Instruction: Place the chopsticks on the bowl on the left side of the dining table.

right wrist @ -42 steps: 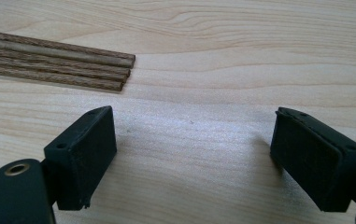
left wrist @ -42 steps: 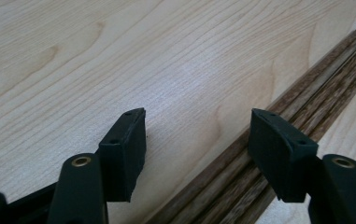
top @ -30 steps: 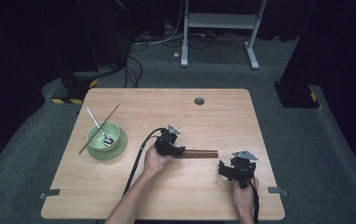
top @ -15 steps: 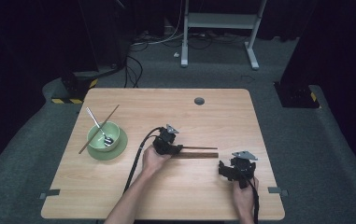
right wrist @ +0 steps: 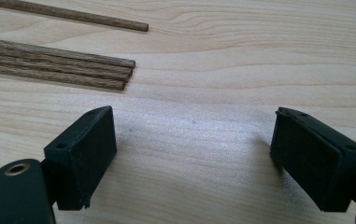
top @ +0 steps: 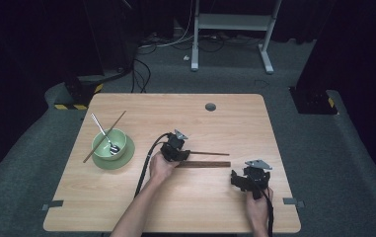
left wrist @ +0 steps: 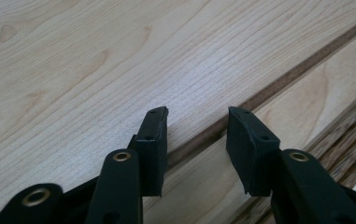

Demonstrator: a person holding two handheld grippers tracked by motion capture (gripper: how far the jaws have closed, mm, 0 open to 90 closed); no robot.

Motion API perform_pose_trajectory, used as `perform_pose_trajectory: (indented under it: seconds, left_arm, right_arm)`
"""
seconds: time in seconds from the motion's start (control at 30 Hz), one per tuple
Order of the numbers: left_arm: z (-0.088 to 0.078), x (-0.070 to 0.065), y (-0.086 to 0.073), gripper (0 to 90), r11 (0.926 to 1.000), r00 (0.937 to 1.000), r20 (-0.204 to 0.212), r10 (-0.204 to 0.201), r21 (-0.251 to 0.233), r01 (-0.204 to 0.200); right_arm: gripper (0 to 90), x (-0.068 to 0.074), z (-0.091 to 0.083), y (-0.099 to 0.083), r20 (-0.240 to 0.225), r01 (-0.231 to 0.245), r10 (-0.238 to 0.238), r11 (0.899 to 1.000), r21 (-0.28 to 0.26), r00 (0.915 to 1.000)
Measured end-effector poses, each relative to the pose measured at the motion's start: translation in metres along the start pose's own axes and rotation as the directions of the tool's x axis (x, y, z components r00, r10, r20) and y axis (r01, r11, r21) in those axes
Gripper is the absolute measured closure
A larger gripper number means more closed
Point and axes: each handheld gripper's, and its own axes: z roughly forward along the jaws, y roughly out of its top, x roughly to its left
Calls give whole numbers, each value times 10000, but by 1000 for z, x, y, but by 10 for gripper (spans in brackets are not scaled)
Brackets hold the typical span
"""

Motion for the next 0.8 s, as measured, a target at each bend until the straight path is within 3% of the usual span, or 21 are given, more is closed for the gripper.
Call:
perform_pose_trajectory:
  seconds: [0.47, 0.8]
  left_arm:
    - [-3, 9, -2, 687, 9997, 9998, -87, -200, 136, 201]
    - [-8, 24, -6, 740, 9987, 9986, -318, -421, 291, 430]
  right_arm:
    - [139, 1, 0, 0, -29, -19, 19, 10000, 18, 10000]
    - [139, 1, 0, 0, -36, -18, 18, 10000, 20, 10000]
